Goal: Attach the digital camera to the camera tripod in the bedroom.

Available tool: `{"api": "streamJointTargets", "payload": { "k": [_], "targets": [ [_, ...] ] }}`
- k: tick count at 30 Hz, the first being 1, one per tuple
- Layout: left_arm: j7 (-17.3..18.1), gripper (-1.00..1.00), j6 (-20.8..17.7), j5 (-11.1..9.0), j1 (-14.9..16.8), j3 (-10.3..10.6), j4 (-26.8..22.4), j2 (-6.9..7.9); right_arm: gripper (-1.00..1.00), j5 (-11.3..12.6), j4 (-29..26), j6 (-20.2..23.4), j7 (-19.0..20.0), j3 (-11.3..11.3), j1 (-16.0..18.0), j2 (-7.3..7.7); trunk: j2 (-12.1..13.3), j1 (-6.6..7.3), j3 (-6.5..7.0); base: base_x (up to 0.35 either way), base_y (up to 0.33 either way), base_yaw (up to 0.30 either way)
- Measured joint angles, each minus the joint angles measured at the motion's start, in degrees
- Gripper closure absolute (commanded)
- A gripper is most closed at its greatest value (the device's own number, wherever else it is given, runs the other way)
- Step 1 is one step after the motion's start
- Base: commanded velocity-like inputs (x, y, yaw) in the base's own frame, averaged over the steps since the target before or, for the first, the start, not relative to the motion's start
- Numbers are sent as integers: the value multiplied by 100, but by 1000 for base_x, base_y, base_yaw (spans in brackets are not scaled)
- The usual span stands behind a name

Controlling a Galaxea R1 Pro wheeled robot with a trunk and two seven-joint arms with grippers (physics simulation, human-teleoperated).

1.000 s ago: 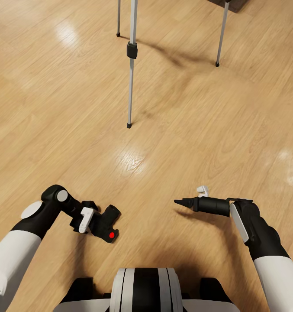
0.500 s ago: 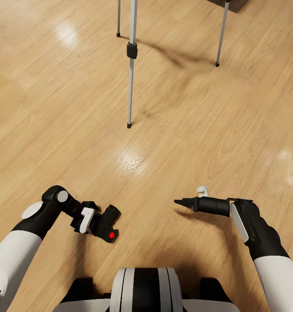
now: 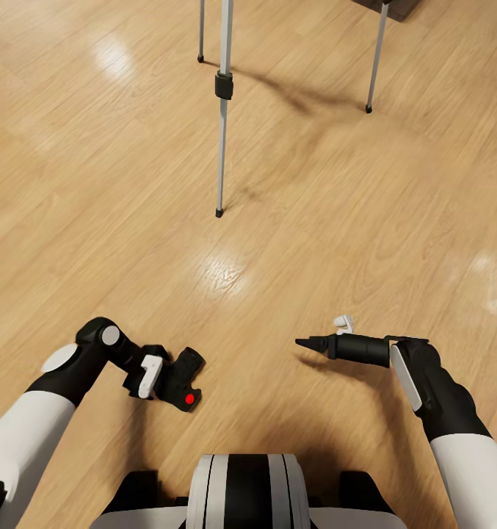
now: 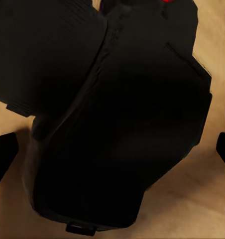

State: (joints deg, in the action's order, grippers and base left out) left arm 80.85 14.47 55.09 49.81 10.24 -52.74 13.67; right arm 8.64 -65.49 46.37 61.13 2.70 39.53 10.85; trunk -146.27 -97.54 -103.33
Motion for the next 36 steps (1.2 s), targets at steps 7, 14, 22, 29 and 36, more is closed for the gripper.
{"api": "streamJointTargets", "payload": {
  "k": [7, 14, 22, 29, 36],
  "targets": [
    [-1, -100, 0, 4, 0, 7, 231, -193, -100, -1, 1, 0, 14, 0, 0, 2, 0, 0, 0, 0, 0, 0],
    [-100, -100, 0, 147, 0, 7, 268, -212, -100, -1, 1, 0, 21, 0, 0, 1, 0, 0, 0, 0, 0, 0],
    [-233, -100, -7, 844, 0, -32, 286, -290, -100, -1, 1, 0, 23, 0, 0, 0, 0, 0, 0, 0, 0, 0],
    [-220, -100, -36, 882, 0, -43, 286, -384, -100, -1, 1, 0, 21, 0, 0, -3, 0, 0, 0, 0, 0, 0],
    [-161, -100, -54, 863, 0, -49, 279, -452, -100, -1, 1, 0, 12, 0, 0, -4, 0, 0, 0, 0, 0, 0]
  ]
}}
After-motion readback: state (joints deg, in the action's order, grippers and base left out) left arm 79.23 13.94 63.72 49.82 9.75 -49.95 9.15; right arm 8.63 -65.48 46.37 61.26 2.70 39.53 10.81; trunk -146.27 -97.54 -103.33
